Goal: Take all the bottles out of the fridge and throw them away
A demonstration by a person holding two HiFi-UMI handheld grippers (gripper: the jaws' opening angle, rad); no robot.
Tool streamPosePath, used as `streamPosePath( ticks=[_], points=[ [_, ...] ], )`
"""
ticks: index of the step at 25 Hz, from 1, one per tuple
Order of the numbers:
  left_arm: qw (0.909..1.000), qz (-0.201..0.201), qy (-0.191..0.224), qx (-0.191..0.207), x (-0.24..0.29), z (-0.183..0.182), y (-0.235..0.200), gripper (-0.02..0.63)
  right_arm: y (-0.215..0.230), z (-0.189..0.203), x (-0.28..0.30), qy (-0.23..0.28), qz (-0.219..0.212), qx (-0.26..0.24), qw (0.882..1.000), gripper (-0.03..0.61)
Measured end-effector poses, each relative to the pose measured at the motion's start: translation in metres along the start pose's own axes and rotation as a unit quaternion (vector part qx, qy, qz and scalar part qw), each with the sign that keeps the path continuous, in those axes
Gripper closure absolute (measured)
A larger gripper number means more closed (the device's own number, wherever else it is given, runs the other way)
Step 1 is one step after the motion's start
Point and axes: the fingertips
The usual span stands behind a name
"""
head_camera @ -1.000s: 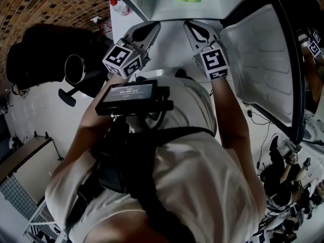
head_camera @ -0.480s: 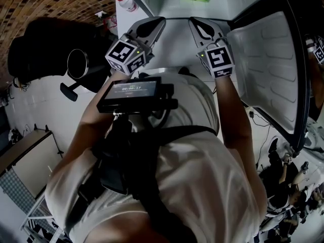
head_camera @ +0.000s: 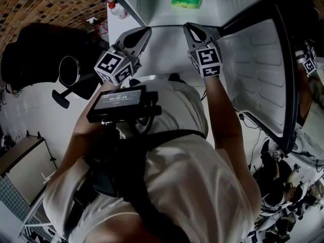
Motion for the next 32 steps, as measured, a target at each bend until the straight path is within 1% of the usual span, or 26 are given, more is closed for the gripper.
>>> streamPosePath(
  ticks=[3, 5, 6, 9, 11, 16, 20, 23, 24, 25, 28, 30, 32],
  points=[
    [1.0, -0.006, -0.007, -0.003, -0.006, 0.007, -0.002, 0.611, 0.022, 0.023, 0.013, -0.024, 0.015, 0.012, 1.0, 0.546],
    [0.9998, -0.011, -0.014, 0.0, -0.01, 0.013, -0.002, 0.611, 0.037, 0.038, 0.025, -0.035, 0.02, 0.026, 0.999, 0.442],
    [0.9997, -0.017, -0.016, -0.001, -0.013, 0.015, -0.004, 0.611, 0.045, 0.044, 0.032, -0.042, 0.025, 0.031, 0.998, 0.417],
    [0.9991, -0.037, -0.018, -0.011, -0.022, 0.014, -0.014, 0.611, 0.074, 0.059, 0.051, -0.066, 0.048, 0.046, 0.996, 0.416],
    [0.9983, -0.054, -0.017, -0.013, -0.031, 0.012, -0.02, 0.611, 0.096, 0.069, 0.062, -0.08, 0.069, 0.068, 0.992, 0.417],
    [0.9933, -0.111, -0.024, -0.019, -0.063, 0.015, -0.033, 0.611, 0.145, 0.092, 0.085, -0.113, 0.122, 0.131, 0.977, 0.417],
    [0.9887, -0.146, -0.025, -0.026, -0.086, 0.019, -0.043, 0.611, 0.16, 0.109, 0.099, -0.124, 0.134, 0.172, 0.968, 0.416],
    [0.986, -0.162, -0.025, -0.029, -0.099, 0.025, -0.049, 0.611, 0.159, 0.114, 0.109, -0.126, 0.121, 0.178, 0.968, 0.421],
    [0.9853, -0.166, -0.024, -0.03, -0.103, 0.026, -0.05, 0.611, 0.158, 0.116, 0.111, -0.129, 0.117, 0.178, 0.969, 0.47],
    [0.985, -0.168, -0.023, -0.03, -0.104, 0.027, -0.051, 0.611, 0.158, 0.118, 0.112, -0.134, 0.115, 0.175, 0.969, 0.48],
    [0.9853, -0.167, -0.017, -0.031, -0.103, 0.025, -0.053, 0.611, 0.156, 0.113, 0.117, -0.135, 0.11, 0.158, 0.972, 0.559],
    [0.9854, -0.165, -0.022, -0.032, -0.099, 0.027, -0.055, 0.611, 0.154, 0.105, 0.117, -0.123, 0.106, 0.152, 0.975, 0.569],
    [0.9863, -0.16, -0.025, -0.032, -0.096, 0.028, -0.052, 0.611, 0.149, 0.097, 0.112, -0.104, 0.102, 0.159, 0.976, 0.572]
  ],
)
Point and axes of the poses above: the fingertips, and each gripper's own axes: x forward along the fingers, y to its right, z out of its underside, and after that the axes turned 5 degrees about -z, right-handed
